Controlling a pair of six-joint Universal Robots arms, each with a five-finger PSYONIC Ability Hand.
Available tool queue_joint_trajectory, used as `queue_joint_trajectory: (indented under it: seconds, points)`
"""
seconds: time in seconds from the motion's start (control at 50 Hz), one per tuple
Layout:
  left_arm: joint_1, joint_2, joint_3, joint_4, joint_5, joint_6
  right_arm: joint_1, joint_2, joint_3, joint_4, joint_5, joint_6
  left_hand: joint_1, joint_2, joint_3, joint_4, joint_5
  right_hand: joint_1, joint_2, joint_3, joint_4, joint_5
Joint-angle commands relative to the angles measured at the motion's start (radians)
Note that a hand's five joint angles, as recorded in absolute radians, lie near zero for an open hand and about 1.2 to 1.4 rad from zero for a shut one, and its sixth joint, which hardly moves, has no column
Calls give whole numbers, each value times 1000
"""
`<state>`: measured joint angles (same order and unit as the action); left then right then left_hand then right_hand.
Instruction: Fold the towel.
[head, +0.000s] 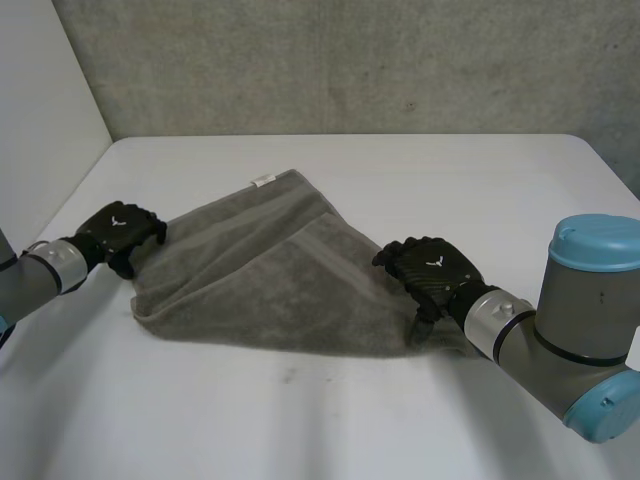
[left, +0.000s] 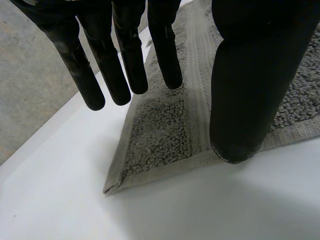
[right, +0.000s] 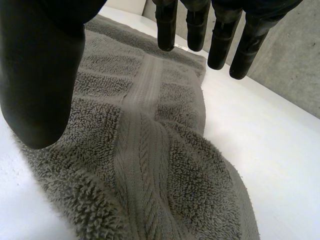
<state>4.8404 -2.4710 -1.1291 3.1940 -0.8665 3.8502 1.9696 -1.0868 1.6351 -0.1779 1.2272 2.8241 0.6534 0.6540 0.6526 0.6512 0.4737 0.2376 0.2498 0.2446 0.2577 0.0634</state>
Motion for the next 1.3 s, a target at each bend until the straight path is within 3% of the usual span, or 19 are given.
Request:
queue_joint_trajectory:
  seconds: [0.02, 0.28, 0.44, 0.68, 0.88, 1.02, 1.22, 1.3]
  points:
    - [-13, -11, 15, -2, 0, -1, 0, 1, -1, 0, 0, -2, 136, 135, 136, 138, 141, -63, -75, -70, -83, -63]
    - [-48, -26, 46, -23, -3, -1, 0, 5, -1, 0, 0, -14, 373, 373, 374, 376, 378, -63, -75, -70, -83, -63]
    - [-68, 4, 43, -25, -8, -3, 0, 7, -3, -2, 0, -14, 743, 742, 743, 745, 748, -63, -75, -70, -83, -63]
    - [-87, 113, -8, -26, -71, -12, 0, 7, -12, 5, 0, -14, 743, 742, 744, 745, 748, -63, -75, -70, -83, -63]
    - [-81, 337, -237, -28, -75, 0, -23, 7, -67, 78, -2, -14, 743, 742, 744, 745, 748, -63, -75, -70, -83, -63]
    - [-61, 468, -342, -31, -75, -3, -17, 67, -257, 260, -15, -8, 743, 742, 744, 745, 748, -63, -75, -70, -83, -63]
    - [-79, 647, -373, -95, -75, -38, 51, 234, -577, 339, -35, 26, 743, 742, 744, 745, 748, -63, -75, -70, -83, -63]
    - [-99, 719, -371, -108, -75, -104, 97, 336, -734, 380, -61, 67, 743, 742, 744, 745, 748, -63, -75, -70, -83, -63]
